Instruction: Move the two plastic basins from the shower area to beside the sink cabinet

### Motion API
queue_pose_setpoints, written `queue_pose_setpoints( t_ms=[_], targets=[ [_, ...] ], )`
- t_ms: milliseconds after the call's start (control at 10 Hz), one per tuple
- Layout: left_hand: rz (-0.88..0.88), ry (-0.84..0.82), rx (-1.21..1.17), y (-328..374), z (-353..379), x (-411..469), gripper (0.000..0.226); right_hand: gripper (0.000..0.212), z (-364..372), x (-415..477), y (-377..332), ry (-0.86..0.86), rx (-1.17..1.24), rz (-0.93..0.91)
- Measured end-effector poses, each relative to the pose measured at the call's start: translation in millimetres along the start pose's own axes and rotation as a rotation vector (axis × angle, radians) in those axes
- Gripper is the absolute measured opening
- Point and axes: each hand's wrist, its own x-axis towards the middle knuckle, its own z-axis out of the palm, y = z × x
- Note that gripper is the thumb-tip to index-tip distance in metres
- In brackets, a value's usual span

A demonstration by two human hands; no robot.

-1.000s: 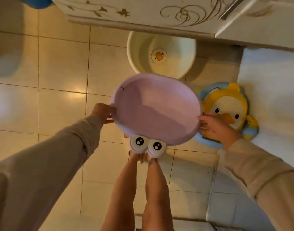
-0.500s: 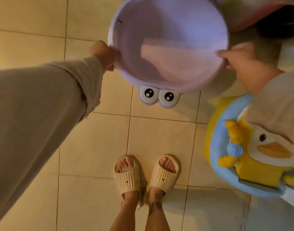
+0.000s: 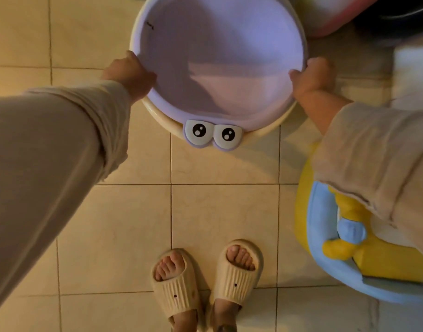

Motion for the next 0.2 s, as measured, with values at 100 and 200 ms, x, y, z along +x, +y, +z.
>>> queue_pose_setpoints(
  t_ms=[100,200],
  targets=[
    [0.034,-0.027,-0.060,-4,-2,-16,0.053,0.049,-15,-10,6,-0.045,0.039,0.001],
    [0.072,-0.135,-0.110,-17,4,-49,0.048,0.043,-41,-55,32,-0.089,0.073,-0.098]
  ],
)
